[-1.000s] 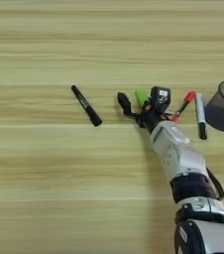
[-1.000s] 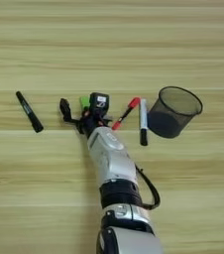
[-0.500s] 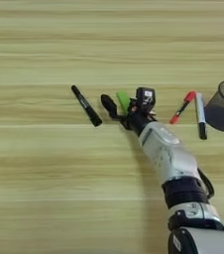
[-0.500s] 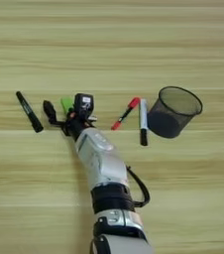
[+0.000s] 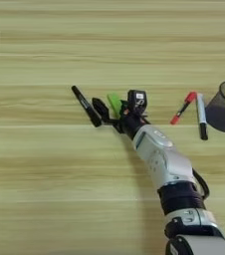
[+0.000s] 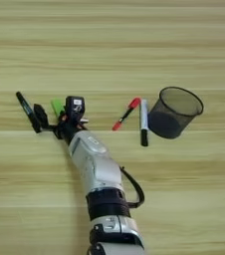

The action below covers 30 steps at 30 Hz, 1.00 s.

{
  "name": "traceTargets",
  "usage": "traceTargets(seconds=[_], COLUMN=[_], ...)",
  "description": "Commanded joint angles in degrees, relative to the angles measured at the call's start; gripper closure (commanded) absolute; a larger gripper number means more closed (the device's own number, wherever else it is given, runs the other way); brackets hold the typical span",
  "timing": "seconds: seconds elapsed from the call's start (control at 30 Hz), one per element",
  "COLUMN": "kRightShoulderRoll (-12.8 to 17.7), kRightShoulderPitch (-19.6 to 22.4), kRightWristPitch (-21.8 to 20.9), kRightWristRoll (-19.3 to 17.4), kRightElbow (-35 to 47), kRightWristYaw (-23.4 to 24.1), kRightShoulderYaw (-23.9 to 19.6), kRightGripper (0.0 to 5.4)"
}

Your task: Move the objects on the table

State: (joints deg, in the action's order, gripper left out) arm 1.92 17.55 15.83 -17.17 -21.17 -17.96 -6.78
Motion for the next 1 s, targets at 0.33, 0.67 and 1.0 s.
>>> traceTargets(seconds=[0.33, 0.67, 1.0], kRightShoulderRoll=[-0.2, 0.9, 1.7], kRightShoulderPitch=[1.7, 1.0, 0.7], kRightWristPitch=[0.5, -8.1, -14.7], kRightWristRoll=[0.1, 6.8, 11.9], kRightElbow=[1.6, 4.6, 6.1], kRightWristYaw=[0.5, 6.4, 11.1], kRightShoulderYaw=[0.5, 1.0, 1.3], kRightGripper=[0.04, 0.04, 0.04])
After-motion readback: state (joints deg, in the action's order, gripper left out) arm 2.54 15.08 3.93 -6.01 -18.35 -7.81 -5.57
